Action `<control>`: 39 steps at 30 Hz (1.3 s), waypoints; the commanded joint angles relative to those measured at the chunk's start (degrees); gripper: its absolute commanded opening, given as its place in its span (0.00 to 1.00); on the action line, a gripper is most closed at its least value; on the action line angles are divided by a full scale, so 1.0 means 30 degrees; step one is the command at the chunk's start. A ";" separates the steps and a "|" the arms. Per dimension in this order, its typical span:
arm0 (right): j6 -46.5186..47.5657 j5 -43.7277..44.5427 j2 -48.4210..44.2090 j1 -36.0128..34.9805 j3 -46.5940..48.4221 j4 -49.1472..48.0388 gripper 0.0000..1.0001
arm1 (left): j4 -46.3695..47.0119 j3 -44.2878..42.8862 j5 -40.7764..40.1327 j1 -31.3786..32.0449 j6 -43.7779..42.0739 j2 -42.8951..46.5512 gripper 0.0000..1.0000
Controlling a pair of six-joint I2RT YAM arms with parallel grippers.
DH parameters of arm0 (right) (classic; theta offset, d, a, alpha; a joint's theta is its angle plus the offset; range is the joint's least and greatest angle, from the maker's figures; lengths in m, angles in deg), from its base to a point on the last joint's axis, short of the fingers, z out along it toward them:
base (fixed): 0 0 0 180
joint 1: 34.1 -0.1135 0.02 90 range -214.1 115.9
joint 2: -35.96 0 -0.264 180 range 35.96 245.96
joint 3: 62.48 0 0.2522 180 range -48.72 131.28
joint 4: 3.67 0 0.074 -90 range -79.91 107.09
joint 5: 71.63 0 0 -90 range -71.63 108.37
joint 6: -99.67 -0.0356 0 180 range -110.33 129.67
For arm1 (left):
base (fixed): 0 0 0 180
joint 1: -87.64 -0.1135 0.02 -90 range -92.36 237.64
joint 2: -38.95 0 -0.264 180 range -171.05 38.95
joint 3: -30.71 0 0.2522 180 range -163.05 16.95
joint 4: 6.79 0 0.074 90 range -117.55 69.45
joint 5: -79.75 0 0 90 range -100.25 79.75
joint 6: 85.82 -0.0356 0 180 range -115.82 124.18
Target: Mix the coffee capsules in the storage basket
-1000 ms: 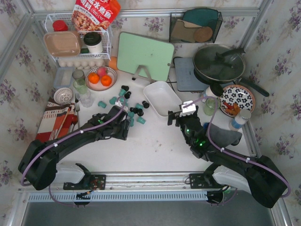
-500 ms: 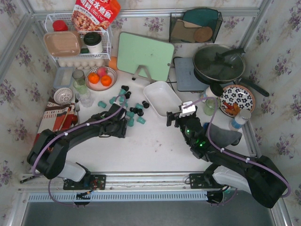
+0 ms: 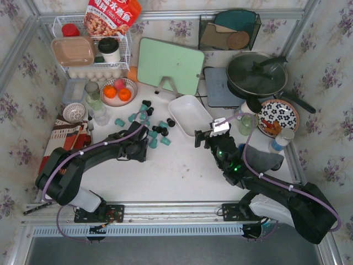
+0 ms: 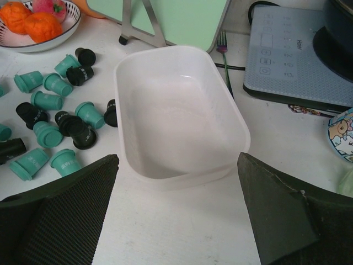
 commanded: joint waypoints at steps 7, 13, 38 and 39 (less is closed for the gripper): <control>-0.0212 0.0495 -0.0092 0.0009 0.0119 -0.0065 0.97 | -0.0395 0.0205 -0.0153 0.0406 0.0572 0.2250 0.31; -0.0484 0.1454 -0.0290 0.0013 0.0114 0.0078 0.97 | 0.2301 0.1227 0.0143 0.0894 0.0571 0.6003 0.30; -0.0938 0.3710 -0.3746 0.0006 -0.1800 -0.1404 0.98 | 0.6565 -1.0523 0.1578 0.2340 -0.0604 -0.5411 0.33; -0.0905 0.3745 -0.3641 0.0013 -0.1796 -0.1457 0.99 | 0.6228 -1.1191 0.1531 0.2369 -0.0421 -0.6023 0.33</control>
